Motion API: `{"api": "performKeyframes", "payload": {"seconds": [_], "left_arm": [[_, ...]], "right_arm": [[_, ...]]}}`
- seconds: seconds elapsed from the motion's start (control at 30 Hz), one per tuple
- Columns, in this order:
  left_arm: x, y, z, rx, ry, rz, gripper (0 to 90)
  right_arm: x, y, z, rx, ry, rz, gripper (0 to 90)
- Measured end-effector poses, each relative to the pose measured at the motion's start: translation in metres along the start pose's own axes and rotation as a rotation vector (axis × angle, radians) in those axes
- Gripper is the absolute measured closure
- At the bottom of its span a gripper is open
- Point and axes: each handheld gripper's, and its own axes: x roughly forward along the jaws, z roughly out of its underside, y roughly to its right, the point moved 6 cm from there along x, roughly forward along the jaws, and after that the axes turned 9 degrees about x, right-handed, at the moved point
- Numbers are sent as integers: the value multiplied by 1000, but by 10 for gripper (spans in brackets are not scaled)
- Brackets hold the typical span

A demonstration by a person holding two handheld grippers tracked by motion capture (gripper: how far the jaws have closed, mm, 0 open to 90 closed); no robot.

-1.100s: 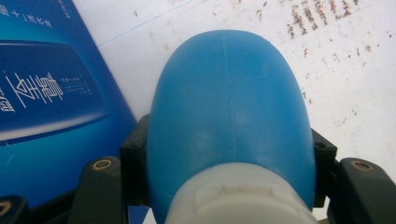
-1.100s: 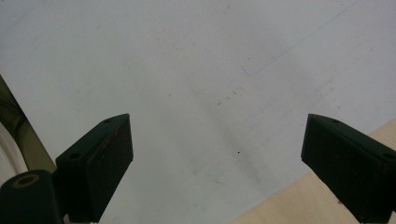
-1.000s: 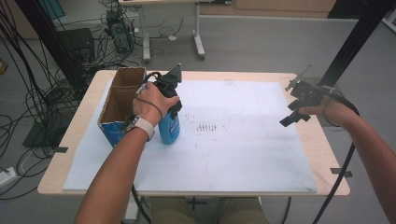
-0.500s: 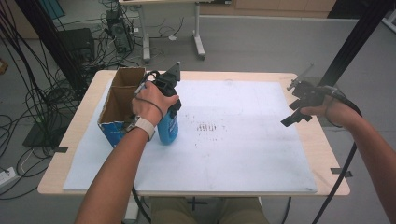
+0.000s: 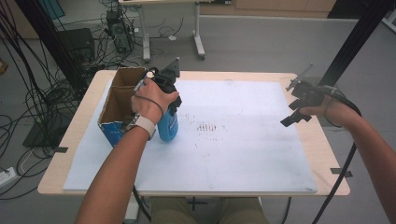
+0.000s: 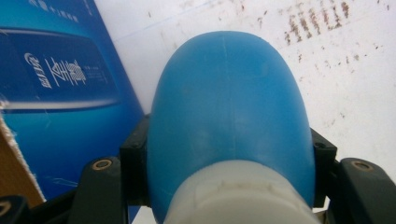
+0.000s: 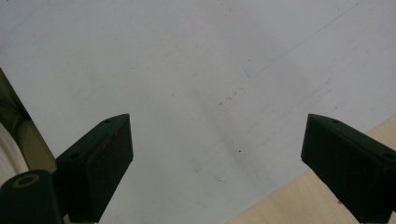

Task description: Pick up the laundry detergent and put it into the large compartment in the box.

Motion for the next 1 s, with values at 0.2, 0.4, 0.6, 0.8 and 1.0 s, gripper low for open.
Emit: {"api": "performKeyframes", "payload": {"seconds": [0.2,0.4,0.6,0.8,1.0], "left_arm": [[-6,0,1,-5,-10,-7,380],[-15,0,2,-22,7,-6,380],[-25,-1,1,-30,24,-9,381],[-35,0,1,-38,15,-1,381],[-43,2,2,-38,11,-11,381]], "right_arm": [[-2,-1,-1,-6,5,6,91],[-1,-2,-1,-5,3,5,91],[-3,-3,-2,-14,7,5,91],[-4,-5,-2,-15,11,3,91],[-3,-7,-1,-23,11,2,91]]}}
